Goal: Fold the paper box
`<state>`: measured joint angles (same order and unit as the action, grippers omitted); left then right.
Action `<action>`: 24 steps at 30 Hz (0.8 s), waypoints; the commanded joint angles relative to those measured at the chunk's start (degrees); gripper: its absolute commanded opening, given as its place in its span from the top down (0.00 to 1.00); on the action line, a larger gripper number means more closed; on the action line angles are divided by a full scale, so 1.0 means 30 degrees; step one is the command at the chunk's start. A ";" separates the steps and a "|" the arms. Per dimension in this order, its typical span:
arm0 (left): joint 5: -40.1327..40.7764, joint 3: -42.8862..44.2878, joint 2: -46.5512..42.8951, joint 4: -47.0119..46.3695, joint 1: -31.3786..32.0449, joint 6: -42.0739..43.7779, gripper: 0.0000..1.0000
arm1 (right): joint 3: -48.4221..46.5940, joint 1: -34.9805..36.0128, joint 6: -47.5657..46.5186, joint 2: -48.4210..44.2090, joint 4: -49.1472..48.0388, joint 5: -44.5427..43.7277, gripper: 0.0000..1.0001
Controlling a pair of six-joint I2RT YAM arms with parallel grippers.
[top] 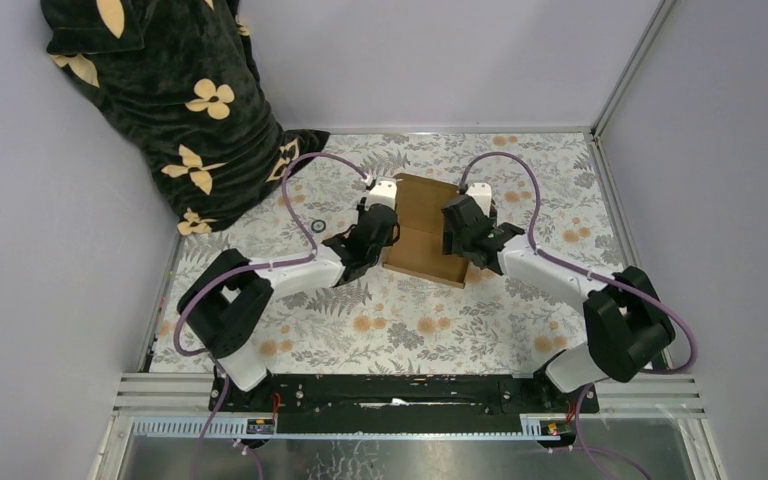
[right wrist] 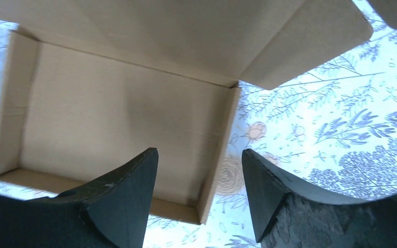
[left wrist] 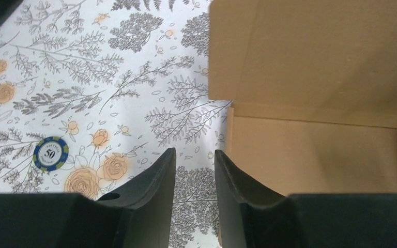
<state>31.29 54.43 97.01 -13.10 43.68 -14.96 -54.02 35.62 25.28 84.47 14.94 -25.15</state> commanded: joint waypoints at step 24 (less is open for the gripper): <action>-0.5864 -0.4279 -1.0761 0.6301 -0.3281 -0.5267 0.47 | 0.0215 0.0302 -0.0313 -0.7093 0.2561 0.6999 0.31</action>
<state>16.36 44.62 70.59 0.23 34.13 -26.59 -51.66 35.68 23.99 63.66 20.49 -12.91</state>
